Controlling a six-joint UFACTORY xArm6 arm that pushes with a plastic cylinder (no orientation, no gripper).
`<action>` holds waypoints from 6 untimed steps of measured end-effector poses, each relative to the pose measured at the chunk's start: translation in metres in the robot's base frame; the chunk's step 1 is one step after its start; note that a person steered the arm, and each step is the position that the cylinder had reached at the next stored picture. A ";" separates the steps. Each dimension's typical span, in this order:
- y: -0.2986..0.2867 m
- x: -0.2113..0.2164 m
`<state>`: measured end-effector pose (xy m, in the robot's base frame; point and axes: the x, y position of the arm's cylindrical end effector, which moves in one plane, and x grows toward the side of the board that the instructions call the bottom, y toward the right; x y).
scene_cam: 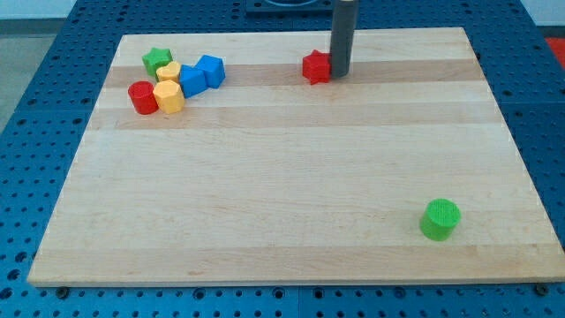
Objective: Move the green circle diagonally bottom right to the red star
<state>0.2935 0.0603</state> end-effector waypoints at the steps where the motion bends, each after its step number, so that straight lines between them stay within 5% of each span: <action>1: -0.015 -0.001; 5: 0.196 0.226; 6: 0.211 0.314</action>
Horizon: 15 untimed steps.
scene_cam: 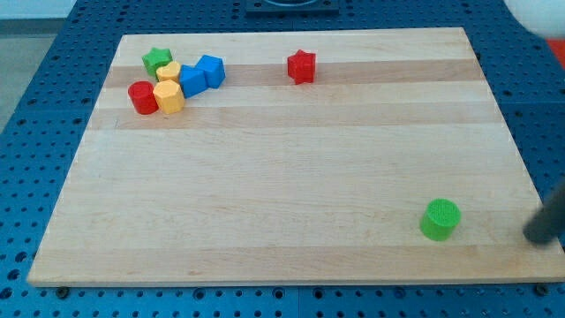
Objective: Move the green circle diagonally bottom right to the red star
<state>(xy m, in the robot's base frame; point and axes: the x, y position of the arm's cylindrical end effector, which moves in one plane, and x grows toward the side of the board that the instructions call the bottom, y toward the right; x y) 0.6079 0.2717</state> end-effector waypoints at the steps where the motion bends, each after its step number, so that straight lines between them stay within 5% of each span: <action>1: -0.009 0.010; 4: -0.135 -0.004; 6: -0.135 -0.079; 10: -0.126 -0.001; 13: -0.091 -0.007; 15: -0.120 -0.060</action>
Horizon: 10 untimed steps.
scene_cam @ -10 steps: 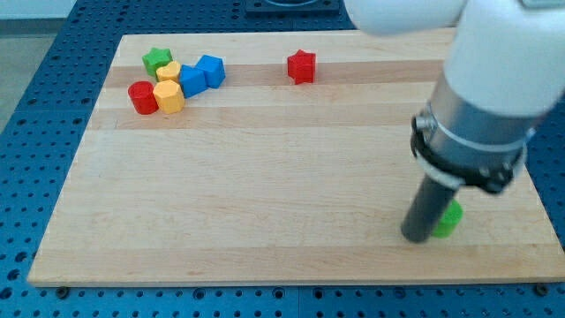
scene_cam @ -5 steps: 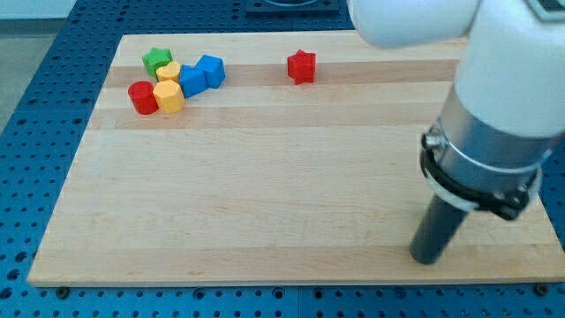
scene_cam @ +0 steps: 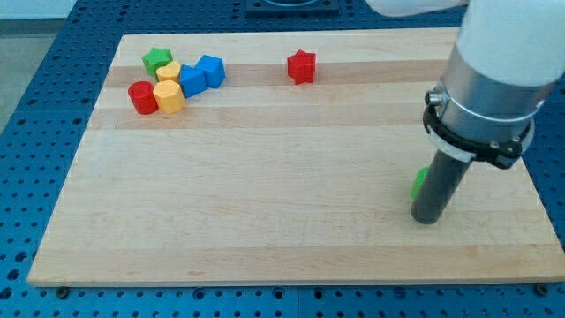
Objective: Move the green circle diagonally bottom right to the red star
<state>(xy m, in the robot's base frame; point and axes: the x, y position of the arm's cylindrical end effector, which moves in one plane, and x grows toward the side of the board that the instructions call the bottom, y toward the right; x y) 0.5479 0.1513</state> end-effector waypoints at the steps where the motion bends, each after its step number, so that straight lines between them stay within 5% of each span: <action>1: 0.000 -0.015; 3: -0.009 -0.074; 5: -0.009 -0.084; 7: 0.046 -0.030; 8: 0.072 -0.051; 10: 0.026 -0.072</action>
